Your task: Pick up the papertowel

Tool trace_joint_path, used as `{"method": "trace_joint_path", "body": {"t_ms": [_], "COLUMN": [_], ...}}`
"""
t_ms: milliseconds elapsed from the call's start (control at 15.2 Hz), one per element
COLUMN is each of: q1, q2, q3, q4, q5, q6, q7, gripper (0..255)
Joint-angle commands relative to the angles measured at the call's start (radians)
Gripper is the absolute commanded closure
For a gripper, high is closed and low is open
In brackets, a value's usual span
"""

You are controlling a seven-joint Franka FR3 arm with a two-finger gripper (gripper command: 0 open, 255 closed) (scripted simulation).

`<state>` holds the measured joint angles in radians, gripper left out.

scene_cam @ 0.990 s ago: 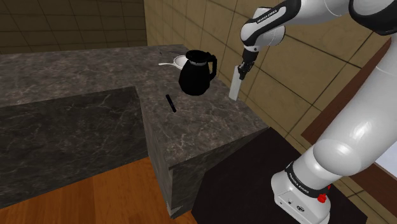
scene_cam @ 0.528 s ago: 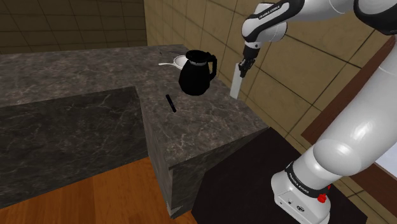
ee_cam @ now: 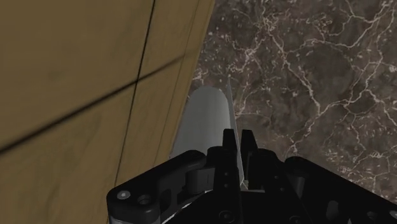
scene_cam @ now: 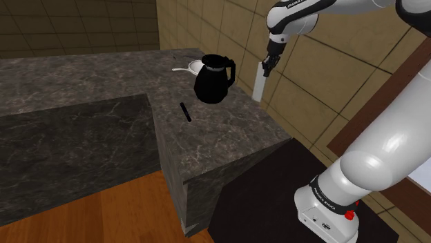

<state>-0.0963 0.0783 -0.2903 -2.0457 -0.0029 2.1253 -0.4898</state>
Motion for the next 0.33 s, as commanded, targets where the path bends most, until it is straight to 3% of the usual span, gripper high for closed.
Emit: {"method": "trace_joint_path", "body": {"t_ms": [0, 264], "q1": [0.002, 0.002], "q2": [-0.012, -0.023], "q3": [0.001, 0.001], "q4": [0.014, 0.031], "q5": [-0.004, -0.007], "q6": [-0.026, -0.054], "q7": [0.004, 0.006], "gripper": [255, 255]}}
